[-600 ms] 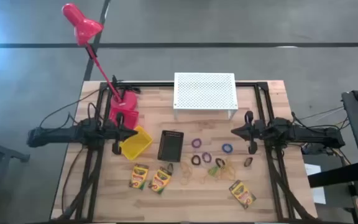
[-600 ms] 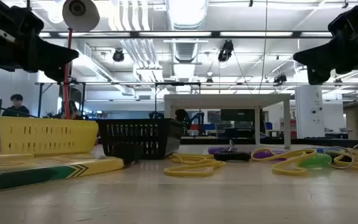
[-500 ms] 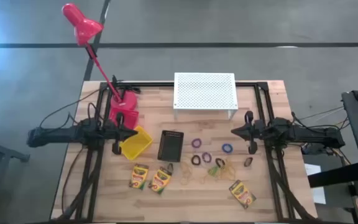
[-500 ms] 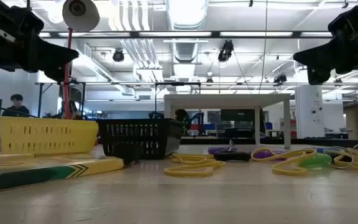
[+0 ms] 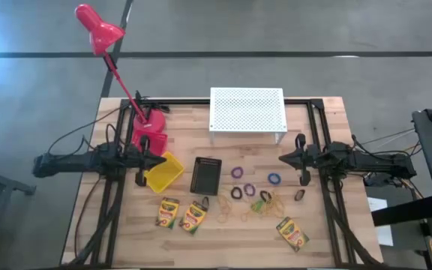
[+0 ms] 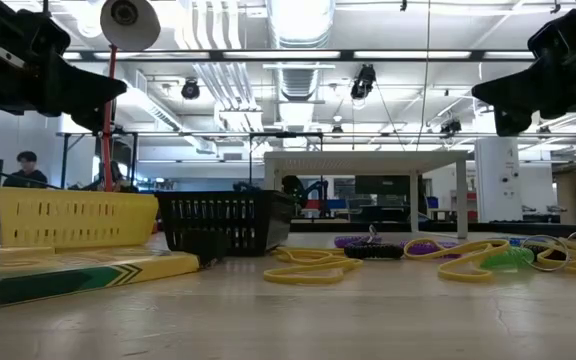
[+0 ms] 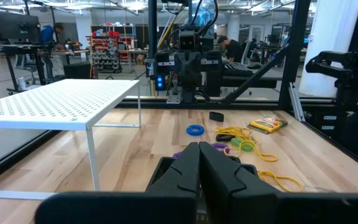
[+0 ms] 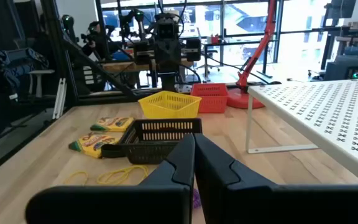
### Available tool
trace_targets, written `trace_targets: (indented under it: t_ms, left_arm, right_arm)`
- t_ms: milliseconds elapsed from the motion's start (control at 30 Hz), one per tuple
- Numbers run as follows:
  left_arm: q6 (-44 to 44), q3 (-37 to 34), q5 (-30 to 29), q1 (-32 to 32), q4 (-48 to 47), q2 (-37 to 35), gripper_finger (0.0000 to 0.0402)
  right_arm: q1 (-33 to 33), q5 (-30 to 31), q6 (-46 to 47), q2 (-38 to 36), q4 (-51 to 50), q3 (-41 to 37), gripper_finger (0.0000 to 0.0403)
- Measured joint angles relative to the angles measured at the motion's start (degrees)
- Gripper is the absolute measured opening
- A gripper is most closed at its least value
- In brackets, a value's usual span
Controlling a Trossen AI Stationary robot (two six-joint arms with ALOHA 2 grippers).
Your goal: Pick & Place Office Desk Supplies
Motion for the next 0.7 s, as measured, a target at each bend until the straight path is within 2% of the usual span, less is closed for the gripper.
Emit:
trace_targets:
  t_ms: [700]
  left_arm:
    - [0.0, 0.0, 0.0, 0.0, 0.0, 0.0, 0.0015]
  right_arm:
    - [0.0, 0.2, -0.4, 0.0, 0.9, 0.0, 0.0008]
